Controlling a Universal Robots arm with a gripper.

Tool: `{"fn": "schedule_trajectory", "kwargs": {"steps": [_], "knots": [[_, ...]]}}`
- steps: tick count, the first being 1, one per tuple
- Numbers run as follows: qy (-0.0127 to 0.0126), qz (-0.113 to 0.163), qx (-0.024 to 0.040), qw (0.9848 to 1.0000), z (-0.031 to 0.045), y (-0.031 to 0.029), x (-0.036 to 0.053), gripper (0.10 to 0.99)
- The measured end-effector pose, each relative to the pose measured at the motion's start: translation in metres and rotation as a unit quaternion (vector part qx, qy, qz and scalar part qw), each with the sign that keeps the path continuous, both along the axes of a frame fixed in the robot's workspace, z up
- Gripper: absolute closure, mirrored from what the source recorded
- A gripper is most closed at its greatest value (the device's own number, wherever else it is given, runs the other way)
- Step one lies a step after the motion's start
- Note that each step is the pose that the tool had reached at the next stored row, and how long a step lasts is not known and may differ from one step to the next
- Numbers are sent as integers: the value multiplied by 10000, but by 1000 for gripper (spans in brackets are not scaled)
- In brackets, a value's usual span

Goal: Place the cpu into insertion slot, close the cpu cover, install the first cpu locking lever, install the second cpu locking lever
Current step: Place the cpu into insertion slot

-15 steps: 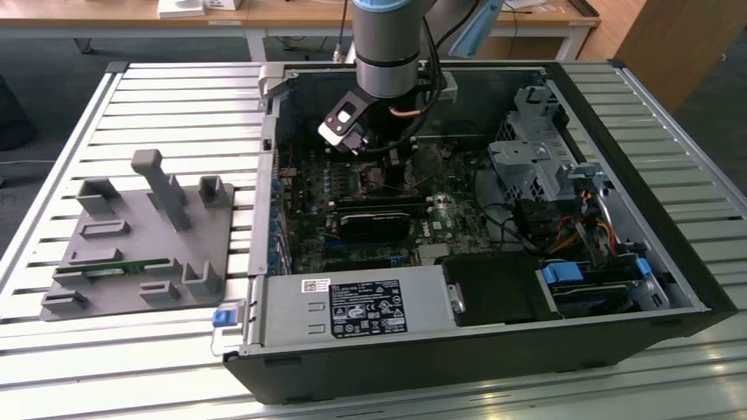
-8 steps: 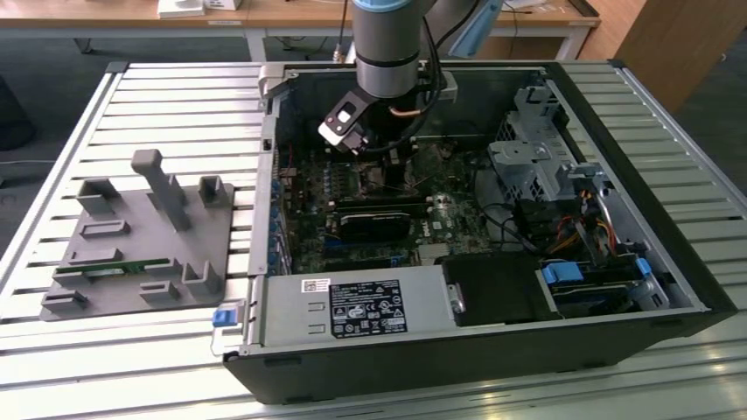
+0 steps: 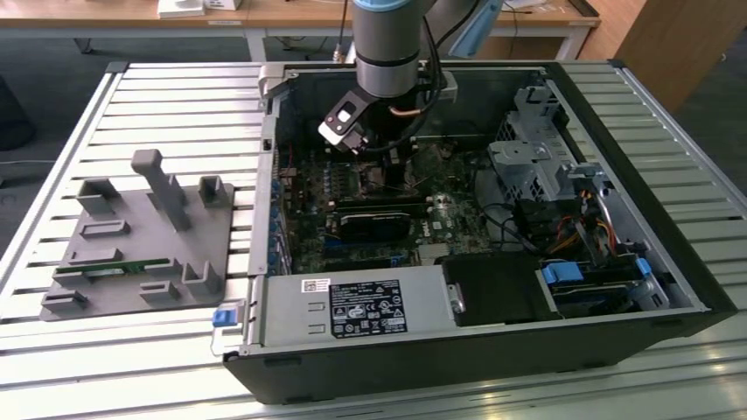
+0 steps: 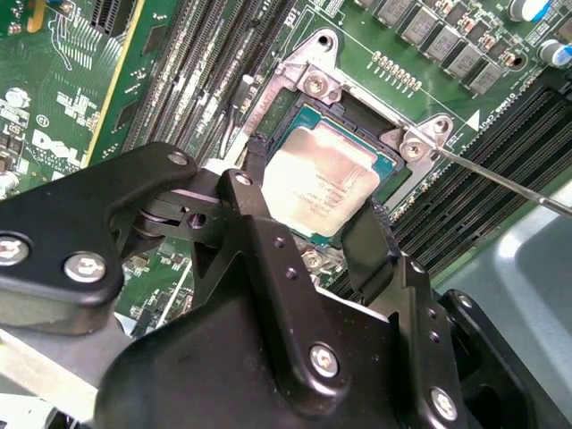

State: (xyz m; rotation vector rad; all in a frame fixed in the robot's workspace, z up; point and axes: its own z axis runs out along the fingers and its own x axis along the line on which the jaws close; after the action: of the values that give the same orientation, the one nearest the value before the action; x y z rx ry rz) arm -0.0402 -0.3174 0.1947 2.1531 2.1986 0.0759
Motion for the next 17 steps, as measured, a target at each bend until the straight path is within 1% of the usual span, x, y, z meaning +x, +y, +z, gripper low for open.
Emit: {"fn": "schedule_trajectory", "kwargs": {"steps": [7,10,11,12,13,14,16,17], "knots": [[0,0,0,10000,35,0,0,475],[1,0,0,10000,63,0,0,475],[5,0,0,10000,76,0,1,475],[14,0,0,10000,91,0,4,486],[25,0,0,10000,100,0,8,553],[38,0,2,10000,108,0,14,553],[65,-1,2,10000,120,0,28,671],[77,-1,2,10000,126,0,33,671]]}}
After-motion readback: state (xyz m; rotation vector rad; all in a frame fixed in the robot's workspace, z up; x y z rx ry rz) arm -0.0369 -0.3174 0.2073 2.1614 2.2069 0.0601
